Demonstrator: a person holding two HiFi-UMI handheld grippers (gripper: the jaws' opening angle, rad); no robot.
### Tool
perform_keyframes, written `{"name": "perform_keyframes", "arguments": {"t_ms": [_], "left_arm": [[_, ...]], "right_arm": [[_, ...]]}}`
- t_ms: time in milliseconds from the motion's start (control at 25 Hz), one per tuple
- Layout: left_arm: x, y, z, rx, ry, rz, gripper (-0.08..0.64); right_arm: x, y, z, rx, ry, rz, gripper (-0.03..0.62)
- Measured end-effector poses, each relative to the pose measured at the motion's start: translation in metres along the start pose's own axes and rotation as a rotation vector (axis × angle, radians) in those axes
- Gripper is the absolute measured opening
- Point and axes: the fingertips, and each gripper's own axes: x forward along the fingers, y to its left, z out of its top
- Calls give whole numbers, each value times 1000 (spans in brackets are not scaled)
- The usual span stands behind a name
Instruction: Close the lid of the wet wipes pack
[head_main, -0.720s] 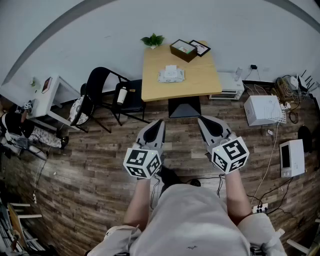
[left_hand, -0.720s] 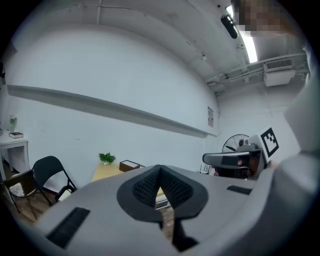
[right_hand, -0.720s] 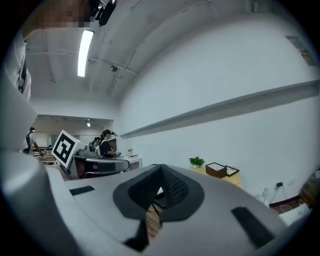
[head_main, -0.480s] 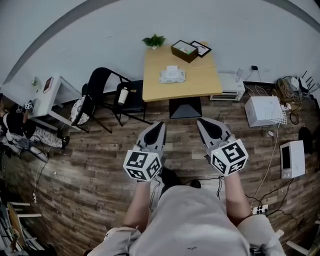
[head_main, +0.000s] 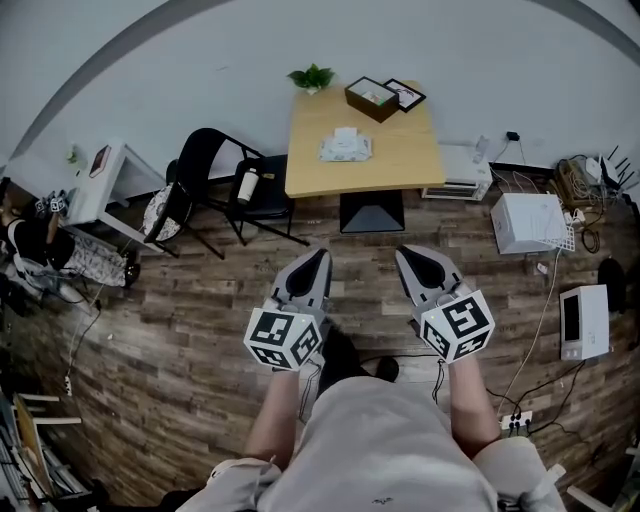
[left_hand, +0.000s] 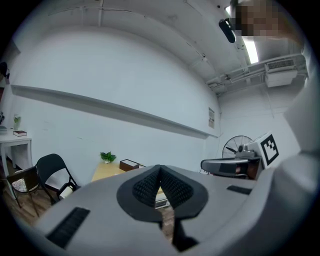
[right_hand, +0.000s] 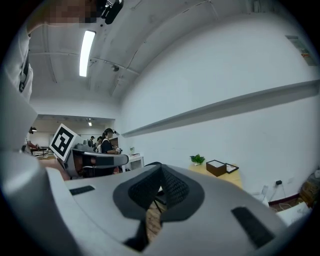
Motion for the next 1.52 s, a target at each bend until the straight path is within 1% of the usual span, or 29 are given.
{"name": "perform_keyframes", "arguments": {"t_ms": [160, 280, 480, 640, 760, 840, 1000, 1360, 1520], "left_arm": [[-1, 0, -1, -1, -12, 13, 6], [2, 6, 1, 12, -20, 19, 6], [18, 20, 0, 18, -24, 0, 8], [38, 36, -3, 22, -25, -26, 20], [60, 53, -1, 32, -14, -35, 80], [74, 67, 3, 33, -11, -37, 95], [103, 94, 7, 35, -4, -45, 100], [151, 160, 24, 47, -4, -83, 101], [168, 185, 27, 33, 4, -119, 101]], "right_arm": [[0, -2, -6, 5, 15, -6, -2], [5, -5, -7, 6, 14, -11, -2], [23, -10, -12, 19, 29, 18, 3], [45, -20, -15, 22, 46, 27, 52], [68, -34, -10, 25, 51, 28, 93], [84, -44, -6, 25, 50, 29, 107], [118, -61, 2, 26, 59, 21, 112], [187, -93, 23, 30, 56, -34, 112], [213, -97, 23, 43, 58, -56, 114]]}}
